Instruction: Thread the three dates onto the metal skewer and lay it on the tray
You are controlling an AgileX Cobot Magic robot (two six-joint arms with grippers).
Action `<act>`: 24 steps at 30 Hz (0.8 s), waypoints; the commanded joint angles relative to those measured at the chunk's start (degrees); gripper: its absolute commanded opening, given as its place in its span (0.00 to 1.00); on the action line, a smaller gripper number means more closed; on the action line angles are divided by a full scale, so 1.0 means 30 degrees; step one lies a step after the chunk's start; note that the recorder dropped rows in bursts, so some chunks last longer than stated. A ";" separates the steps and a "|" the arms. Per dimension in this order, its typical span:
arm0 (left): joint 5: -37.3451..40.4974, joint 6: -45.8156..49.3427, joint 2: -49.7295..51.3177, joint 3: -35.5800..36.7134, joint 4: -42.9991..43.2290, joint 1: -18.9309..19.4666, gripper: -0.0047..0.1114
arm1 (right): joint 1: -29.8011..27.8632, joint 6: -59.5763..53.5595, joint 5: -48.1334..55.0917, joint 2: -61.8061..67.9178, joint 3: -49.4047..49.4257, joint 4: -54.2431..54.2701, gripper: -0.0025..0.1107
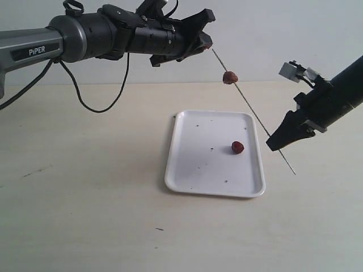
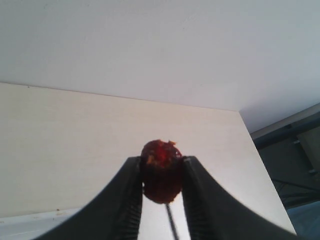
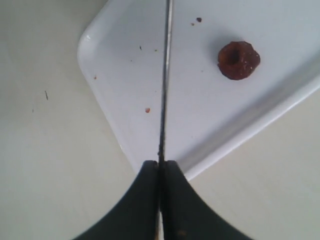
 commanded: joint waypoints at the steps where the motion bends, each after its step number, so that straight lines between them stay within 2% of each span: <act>1: -0.0079 -0.0067 -0.0039 -0.0087 -0.0194 -0.0022 0.29 | 0.0855 -0.0443 0.0021 -0.0067 0.0010 0.0243 0.02; 24: 0.1093 0.1140 -0.0039 -0.0087 0.0260 0.0202 0.29 | 0.0364 0.0223 0.0021 -0.0097 0.0010 -0.1064 0.02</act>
